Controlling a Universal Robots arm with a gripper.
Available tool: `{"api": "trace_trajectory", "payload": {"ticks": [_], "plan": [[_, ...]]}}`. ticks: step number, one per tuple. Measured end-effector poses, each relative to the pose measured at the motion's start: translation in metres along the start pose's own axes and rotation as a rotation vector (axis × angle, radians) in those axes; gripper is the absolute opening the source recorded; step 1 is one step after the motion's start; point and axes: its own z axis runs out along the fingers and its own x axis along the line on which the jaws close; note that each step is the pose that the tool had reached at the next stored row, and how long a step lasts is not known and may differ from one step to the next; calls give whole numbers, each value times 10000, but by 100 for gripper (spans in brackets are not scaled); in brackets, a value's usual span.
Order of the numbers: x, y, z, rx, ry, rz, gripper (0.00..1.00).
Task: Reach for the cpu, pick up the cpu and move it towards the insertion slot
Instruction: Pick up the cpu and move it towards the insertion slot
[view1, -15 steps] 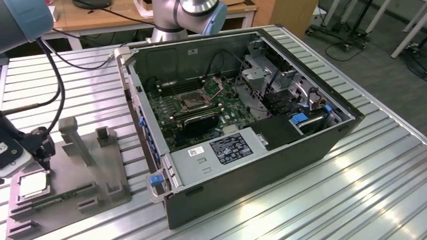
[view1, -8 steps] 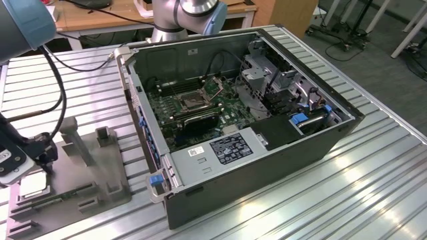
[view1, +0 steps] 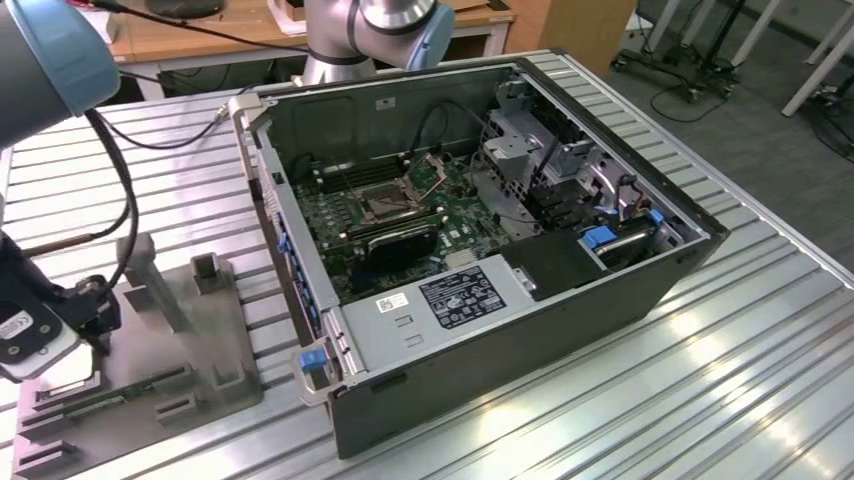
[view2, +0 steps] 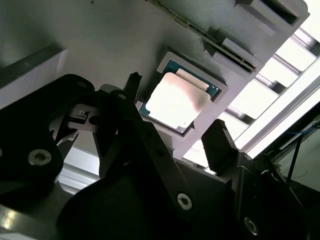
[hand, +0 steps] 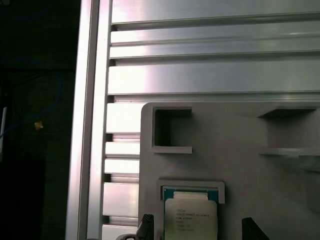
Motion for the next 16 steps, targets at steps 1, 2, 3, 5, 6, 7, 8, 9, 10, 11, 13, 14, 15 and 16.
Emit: {"api": "trace_trajectory", "payload": {"ticks": [1,2,3,5,6,7,8,9,10,11,13,14,15,16], "plan": [[3,-1,18,0,-1,7,77],[6,-2,34,0,-1,13,77],[9,-3,49,0,-2,18,77],[13,-4,78,-1,-3,25,77],[14,-5,86,0,-3,26,77],[14,-5,87,0,-1,26,77],[14,-5,87,1,-1,27,77],[14,-5,87,1,0,26,77],[14,-5,88,1,-1,28,77],[14,-5,94,-1,-3,30,77],[13,-6,108,-1,-4,39,77],[14,-7,115,1,-1,47,77],[16,-7,126,1,0,51,77],[21,-8,136,1,1,56,77]]}}
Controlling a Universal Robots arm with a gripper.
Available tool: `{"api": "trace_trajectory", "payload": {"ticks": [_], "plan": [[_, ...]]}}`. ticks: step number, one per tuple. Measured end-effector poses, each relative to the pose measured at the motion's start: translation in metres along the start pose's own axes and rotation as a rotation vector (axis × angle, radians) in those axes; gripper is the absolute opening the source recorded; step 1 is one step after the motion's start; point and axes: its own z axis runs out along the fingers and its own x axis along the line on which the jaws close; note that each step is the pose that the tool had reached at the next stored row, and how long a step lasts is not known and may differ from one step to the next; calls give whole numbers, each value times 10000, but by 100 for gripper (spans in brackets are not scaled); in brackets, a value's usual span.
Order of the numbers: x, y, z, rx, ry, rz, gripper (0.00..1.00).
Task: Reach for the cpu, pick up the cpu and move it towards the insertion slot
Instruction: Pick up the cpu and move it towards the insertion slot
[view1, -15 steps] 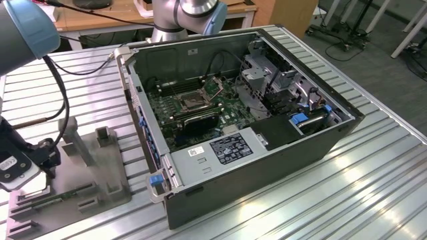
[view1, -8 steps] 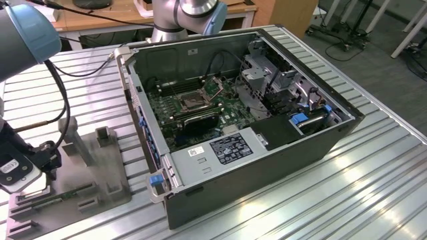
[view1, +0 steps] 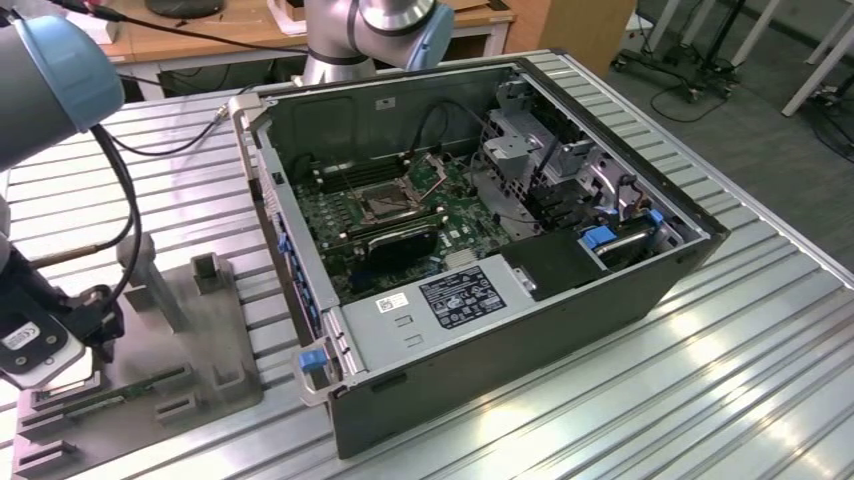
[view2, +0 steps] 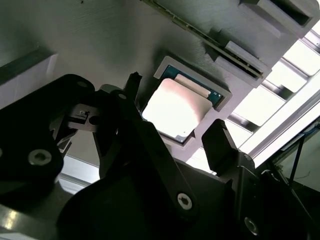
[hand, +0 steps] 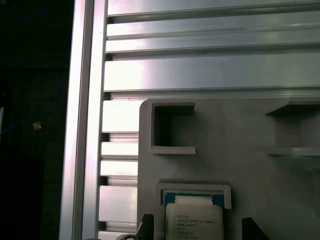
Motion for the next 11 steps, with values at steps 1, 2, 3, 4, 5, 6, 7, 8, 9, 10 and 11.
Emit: {"api": "trace_trajectory", "payload": {"ticks": [1,2,3,4,5,6,7,8,9,10,11], "plan": [[4,0,11,-1,-1,4,77],[8,0,20,-1,-2,8,77],[10,1,24,-1,-2,9,77],[11,3,26,0,-2,9,77],[14,9,30,-1,-1,8,77],[16,13,34,-1,-1,0,77],[19,17,38,-1,-1,-6,77],[22,21,43,-1,0,-11,77],[24,26,47,0,0,-15,77],[26,32,51,0,1,-20,77],[28,39,55,-1,0,-22,77]]}}
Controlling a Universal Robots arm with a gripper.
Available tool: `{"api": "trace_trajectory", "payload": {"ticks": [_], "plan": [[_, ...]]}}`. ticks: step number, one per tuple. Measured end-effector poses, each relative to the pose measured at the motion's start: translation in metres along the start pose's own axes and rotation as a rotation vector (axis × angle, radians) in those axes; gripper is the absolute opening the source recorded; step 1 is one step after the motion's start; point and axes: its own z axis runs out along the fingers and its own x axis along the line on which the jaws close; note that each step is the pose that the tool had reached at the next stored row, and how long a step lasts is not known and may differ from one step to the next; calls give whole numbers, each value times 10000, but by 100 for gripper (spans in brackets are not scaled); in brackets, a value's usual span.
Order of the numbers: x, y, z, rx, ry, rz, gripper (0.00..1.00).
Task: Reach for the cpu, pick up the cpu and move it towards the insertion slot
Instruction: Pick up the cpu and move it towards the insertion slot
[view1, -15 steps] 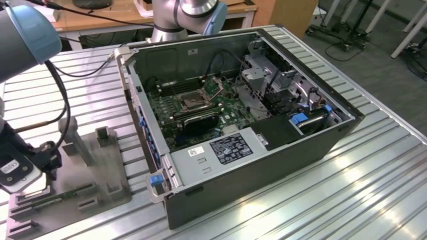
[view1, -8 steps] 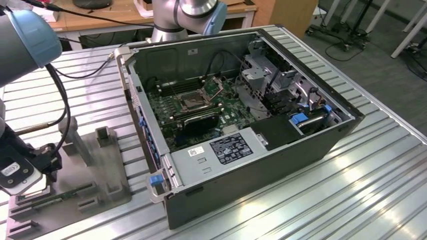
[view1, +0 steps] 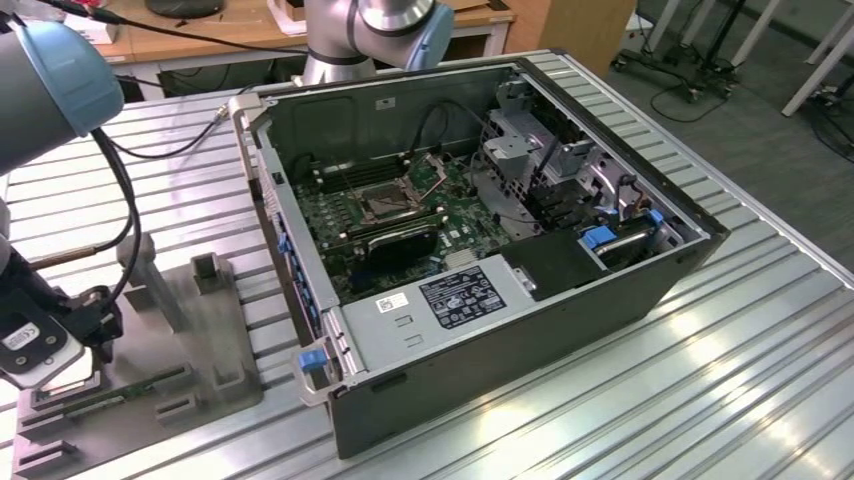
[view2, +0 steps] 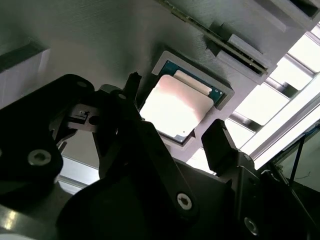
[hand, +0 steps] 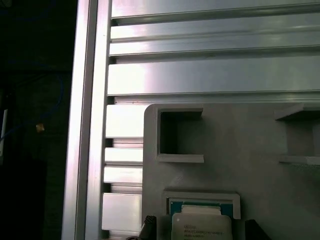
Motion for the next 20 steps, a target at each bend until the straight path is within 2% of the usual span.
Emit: {"api": "trace_trajectory", "payload": {"ticks": [8,9,16,17,18,19,20], "plan": [[0,9,6,0,1,-4,75],[0,9,6,1,1,-3,68],[0,9,8,0,3,-21,68],[0,8,8,0,2,-22,67],[0,8,8,0,3,-22,60],[0,9,8,1,3,-22,60],[0,8,8,0,4,-23,55]]}}
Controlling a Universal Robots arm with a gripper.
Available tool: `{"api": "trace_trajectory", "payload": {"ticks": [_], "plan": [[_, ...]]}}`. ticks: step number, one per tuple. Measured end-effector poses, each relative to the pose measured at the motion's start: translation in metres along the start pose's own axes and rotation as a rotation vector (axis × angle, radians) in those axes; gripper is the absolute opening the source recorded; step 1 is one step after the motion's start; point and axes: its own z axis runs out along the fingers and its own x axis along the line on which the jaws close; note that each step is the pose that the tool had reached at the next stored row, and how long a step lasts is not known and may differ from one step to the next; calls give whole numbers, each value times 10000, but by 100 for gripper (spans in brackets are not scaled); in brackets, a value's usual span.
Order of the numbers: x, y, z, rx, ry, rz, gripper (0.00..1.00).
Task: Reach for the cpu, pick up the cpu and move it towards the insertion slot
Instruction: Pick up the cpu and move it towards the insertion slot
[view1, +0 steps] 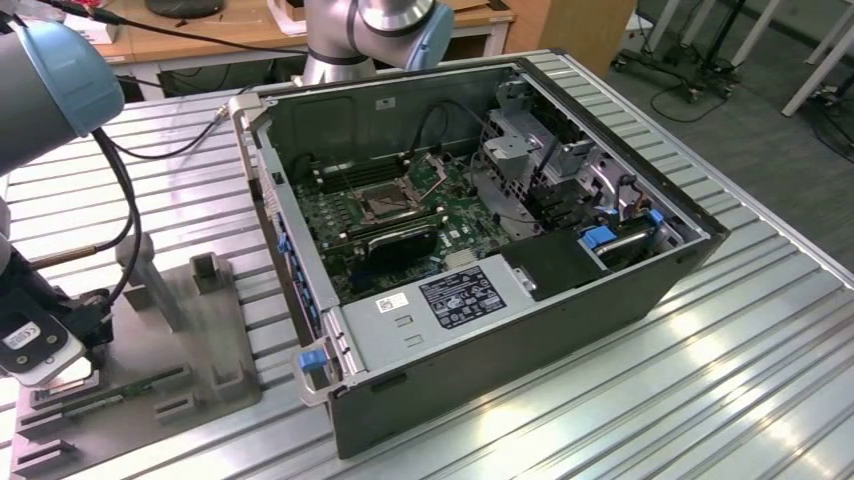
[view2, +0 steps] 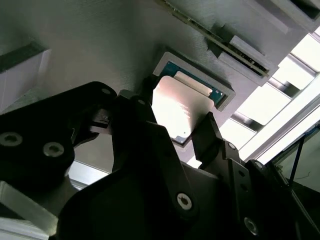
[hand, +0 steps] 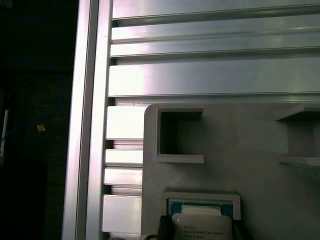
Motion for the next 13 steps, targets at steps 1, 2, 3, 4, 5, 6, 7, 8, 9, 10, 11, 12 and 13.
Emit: {"api": "trace_trajectory", "payload": {"ticks": [1,2,3,4,5,6,7,8,9,10,11,12,13], "plan": [[0,0,0,0,-1,0,55],[0,0,1,0,-1,0,55],[0,0,0,0,-1,-1,55],[0,0,0,0,-1,-2,55],[0,0,0,0,-1,-2,55],[0,0,1,0,-1,-2,55],[0,0,0,0,-1,-2,55],[0,0,0,0,-1,-3,55],[0,0,1,1,-2,-2,55],[0,0,1,3,-2,-3,55],[0,0,1,3,-2,-3,55],[0,0,0,4,-1,-3,55],[0,0,1,4,-2,-3,55]]}}
